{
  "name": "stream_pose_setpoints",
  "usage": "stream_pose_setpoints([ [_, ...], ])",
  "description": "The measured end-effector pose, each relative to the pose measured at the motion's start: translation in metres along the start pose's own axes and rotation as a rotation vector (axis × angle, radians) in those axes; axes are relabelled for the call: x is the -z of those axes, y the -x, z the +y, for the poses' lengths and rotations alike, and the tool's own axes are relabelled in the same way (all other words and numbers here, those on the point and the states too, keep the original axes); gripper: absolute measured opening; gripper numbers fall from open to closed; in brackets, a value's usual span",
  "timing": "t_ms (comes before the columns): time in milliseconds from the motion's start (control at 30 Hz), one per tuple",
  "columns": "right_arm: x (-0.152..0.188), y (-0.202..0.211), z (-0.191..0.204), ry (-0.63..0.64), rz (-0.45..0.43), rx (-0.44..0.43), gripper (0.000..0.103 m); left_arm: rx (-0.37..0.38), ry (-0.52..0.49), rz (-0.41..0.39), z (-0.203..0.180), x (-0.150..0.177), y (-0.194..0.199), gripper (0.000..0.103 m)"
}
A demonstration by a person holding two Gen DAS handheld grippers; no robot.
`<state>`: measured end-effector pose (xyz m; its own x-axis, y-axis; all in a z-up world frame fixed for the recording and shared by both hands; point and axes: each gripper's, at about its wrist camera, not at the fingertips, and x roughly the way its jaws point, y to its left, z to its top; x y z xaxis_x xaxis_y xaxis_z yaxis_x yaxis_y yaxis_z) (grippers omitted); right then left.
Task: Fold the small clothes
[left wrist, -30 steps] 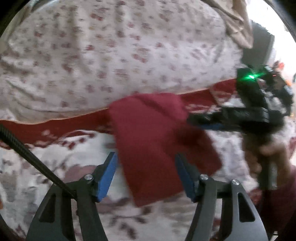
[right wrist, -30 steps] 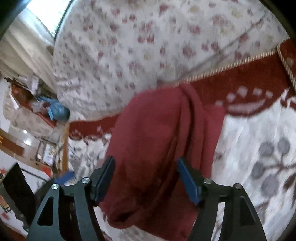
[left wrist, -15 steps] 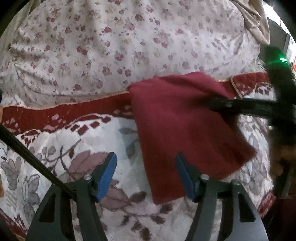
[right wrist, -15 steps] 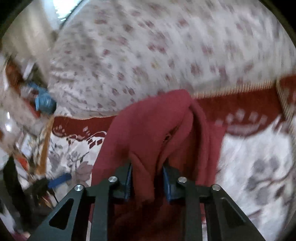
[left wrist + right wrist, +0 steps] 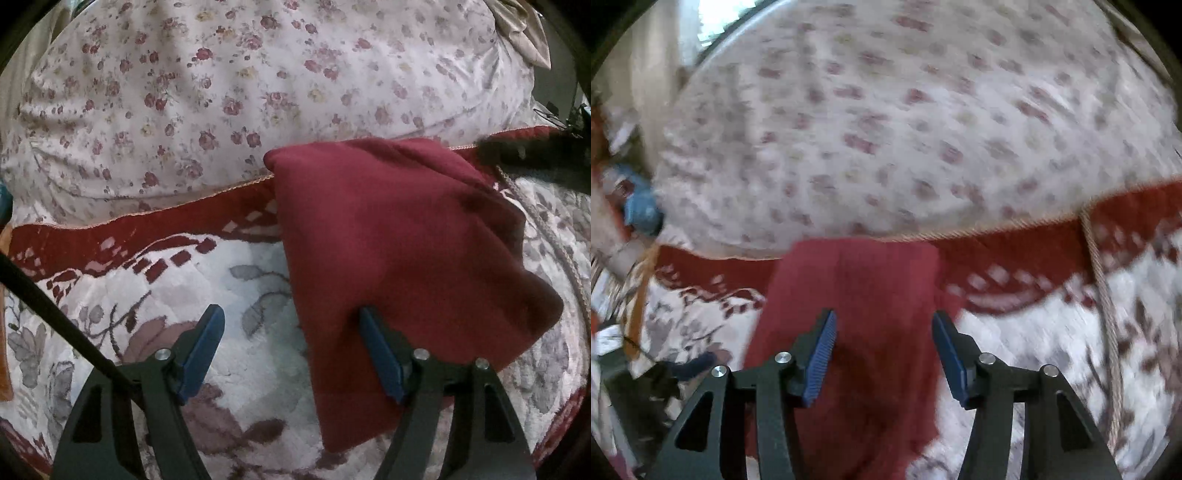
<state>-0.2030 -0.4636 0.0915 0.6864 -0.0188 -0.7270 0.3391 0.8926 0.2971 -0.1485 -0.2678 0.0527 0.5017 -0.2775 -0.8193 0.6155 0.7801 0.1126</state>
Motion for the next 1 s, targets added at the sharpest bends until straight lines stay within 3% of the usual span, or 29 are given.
stream_pose_setpoints([
  [133, -0.009, -0.037, 0.015, 0.053, 0.046, 0.014, 0.057, -0.004, 0.007, -0.006, -0.001, 0.001, -0.001, 0.076],
  [267, -0.007, -0.086, -0.003, 0.014, 0.121, 0.091, 0.049, 0.000, 0.014, -0.012, 0.000, 0.001, -0.002, 0.079],
  [367, -0.004, -0.089, -0.012, -0.001, 0.102, 0.078, 0.048, 0.007, 0.030, -0.013, 0.002, 0.001, -0.003, 0.080],
  [533, -0.004, -0.066, 0.000, 0.047, 0.096, 0.109, 0.049, -0.001, 0.039, -0.010, 0.002, 0.002, -0.003, 0.081],
  [733, 0.014, -0.012, 0.019, 0.078, 0.054, 0.036, 0.052, -0.011, 0.037, -0.011, 0.000, 0.003, -0.003, 0.081],
  [1000, 0.060, 0.008, 0.034, 0.197, 0.117, 0.067, 0.052, -0.021, 0.048, -0.013, -0.001, 0.005, -0.001, 0.081],
])
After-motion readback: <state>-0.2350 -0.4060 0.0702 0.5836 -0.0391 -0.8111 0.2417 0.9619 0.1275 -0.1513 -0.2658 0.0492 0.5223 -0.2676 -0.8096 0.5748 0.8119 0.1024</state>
